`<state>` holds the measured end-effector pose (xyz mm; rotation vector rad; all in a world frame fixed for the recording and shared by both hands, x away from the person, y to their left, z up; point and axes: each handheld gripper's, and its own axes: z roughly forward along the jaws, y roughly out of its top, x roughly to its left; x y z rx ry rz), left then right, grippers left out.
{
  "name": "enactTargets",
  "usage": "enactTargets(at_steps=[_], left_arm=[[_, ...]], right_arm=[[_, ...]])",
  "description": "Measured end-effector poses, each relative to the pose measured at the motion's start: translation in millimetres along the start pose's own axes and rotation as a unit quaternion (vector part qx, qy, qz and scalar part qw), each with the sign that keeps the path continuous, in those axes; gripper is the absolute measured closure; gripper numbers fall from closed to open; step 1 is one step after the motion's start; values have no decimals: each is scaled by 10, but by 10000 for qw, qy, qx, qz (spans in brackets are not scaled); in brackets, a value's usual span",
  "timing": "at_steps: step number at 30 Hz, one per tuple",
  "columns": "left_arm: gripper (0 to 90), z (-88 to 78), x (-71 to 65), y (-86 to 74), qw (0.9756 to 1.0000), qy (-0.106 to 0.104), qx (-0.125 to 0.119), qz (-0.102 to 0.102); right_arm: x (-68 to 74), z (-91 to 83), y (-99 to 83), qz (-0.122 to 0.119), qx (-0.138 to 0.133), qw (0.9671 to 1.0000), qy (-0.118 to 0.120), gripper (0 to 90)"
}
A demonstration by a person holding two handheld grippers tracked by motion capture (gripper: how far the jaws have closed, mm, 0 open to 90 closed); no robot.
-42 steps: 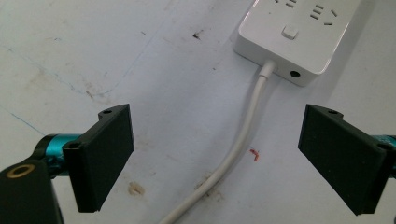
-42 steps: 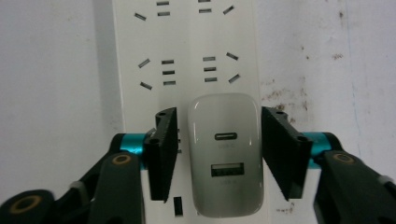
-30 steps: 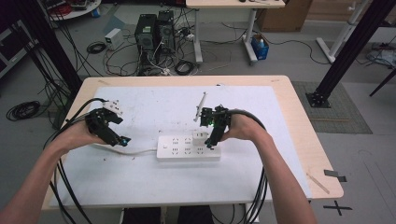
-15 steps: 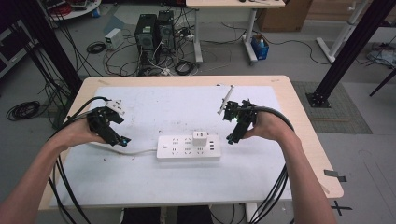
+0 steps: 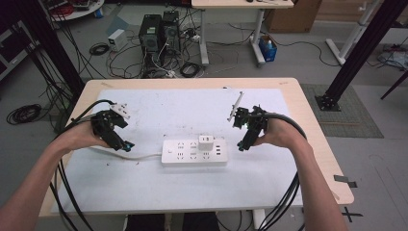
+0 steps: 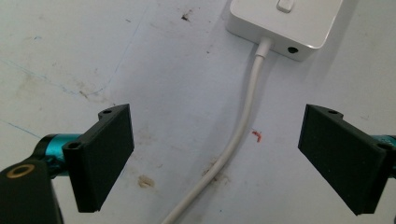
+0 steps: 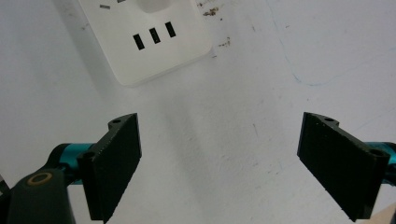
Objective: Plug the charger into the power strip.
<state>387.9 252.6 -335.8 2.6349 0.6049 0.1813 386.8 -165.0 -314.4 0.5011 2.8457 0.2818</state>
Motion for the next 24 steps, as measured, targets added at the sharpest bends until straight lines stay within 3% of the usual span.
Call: enactTargets(at_steps=[24], left_arm=[[105,7,-50,35,10000,4,-34,80]], right_arm=[[35,20,-16,-23,61,10000,43,131]])
